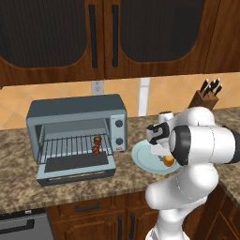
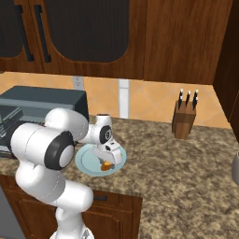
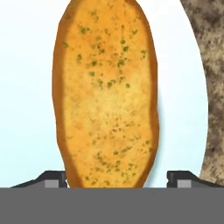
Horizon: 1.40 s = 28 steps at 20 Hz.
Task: Pick up the kebab skewer and baguette bread, and place them inside the toaster oven. Close the toaster oven door and start by setting the timer.
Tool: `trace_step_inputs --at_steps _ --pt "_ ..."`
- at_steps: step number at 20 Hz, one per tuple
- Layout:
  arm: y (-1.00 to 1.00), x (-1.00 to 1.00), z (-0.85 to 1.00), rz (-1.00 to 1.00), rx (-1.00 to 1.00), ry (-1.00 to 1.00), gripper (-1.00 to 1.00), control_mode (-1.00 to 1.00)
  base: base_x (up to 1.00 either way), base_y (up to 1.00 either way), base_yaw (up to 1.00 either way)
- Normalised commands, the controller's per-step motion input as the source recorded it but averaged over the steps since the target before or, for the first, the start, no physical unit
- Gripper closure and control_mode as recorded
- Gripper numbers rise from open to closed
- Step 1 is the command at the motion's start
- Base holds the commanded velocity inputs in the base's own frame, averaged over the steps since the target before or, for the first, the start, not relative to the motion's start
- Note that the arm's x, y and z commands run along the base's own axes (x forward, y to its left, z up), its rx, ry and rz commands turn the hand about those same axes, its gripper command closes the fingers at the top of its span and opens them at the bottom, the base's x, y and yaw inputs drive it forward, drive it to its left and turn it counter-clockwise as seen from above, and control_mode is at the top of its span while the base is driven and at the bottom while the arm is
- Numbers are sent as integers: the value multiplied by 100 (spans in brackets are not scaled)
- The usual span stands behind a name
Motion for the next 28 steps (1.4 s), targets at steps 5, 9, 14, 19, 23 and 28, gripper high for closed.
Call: trace_step_inputs --at_steps 5,9,14,19,23,28 --pt "0 11 -12 0 0 0 -100 -100 0 0 0" --pt "0 18 -8 0 0 -1 100 -100 0 0 0" --pt "0 4 -2 0 1 -10 100 -100 0 0 0" --pt "0 0 0 0 4 -12 100 -100 0 0 0" --pt "0 0 22 0 4 -7 100 -100 0 0 0" --pt "0 -10 79 0 2 -1 100 -100 0 0 0"
